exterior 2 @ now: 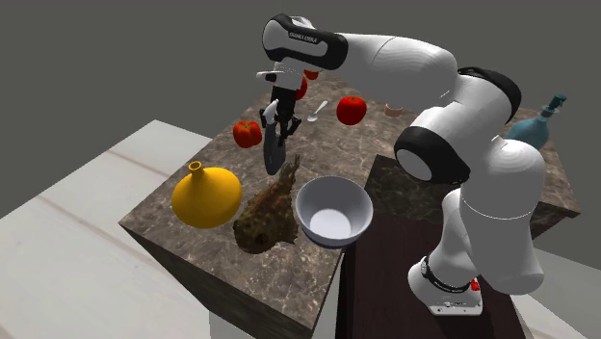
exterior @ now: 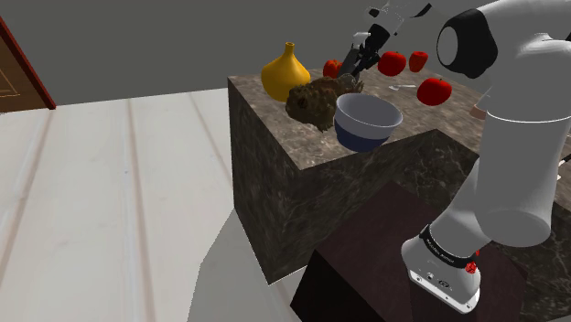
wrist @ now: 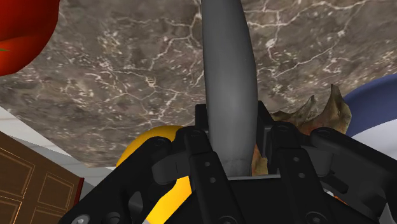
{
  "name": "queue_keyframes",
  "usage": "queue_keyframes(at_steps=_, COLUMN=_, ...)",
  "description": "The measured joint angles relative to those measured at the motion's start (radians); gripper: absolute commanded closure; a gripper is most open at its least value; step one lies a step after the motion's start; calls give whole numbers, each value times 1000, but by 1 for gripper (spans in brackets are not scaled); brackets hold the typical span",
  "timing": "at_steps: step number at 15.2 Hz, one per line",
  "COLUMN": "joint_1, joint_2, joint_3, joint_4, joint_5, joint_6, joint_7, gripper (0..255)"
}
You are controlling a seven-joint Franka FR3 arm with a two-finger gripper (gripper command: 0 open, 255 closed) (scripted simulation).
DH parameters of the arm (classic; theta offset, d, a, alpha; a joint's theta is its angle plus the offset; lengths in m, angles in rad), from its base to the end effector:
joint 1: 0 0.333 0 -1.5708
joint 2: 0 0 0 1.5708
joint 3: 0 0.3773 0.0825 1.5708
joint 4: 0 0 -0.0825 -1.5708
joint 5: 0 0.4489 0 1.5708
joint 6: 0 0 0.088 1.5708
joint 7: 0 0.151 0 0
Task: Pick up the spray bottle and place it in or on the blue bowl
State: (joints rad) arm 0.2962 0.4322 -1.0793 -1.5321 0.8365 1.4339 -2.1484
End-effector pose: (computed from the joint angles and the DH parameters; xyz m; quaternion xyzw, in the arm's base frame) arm 0.6235 -0.3023 0.5077 -0.7568 -0.5964 -0.2100 0.1658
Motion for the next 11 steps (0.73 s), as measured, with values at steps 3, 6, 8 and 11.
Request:
queue_keyframes(at_steps=3, joint_1=-3, joint_2=-3, joint_3=-1, joint_4=13, joint_5=-2, joint_6=-11, joint_7=7, gripper=255)
queue_keyframes(at_steps=6, joint_1=-12, joint_2=-5, joint_3=-1, joint_4=48, joint_5=-2, joint_6=-40, joint_7=26, gripper=255)
queue_keyframes(at_steps=8, joint_1=-28, joint_2=-3, joint_3=1, joint_4=81, joint_5=0, joint_6=-67, joint_7=37, gripper=255)
queue_keyframes(at_steps=11, joint_1=-43, joint_2=-3, joint_3=3, joint_4=124, joint_5=3, joint_6=-101, joint_7=57, gripper=255)
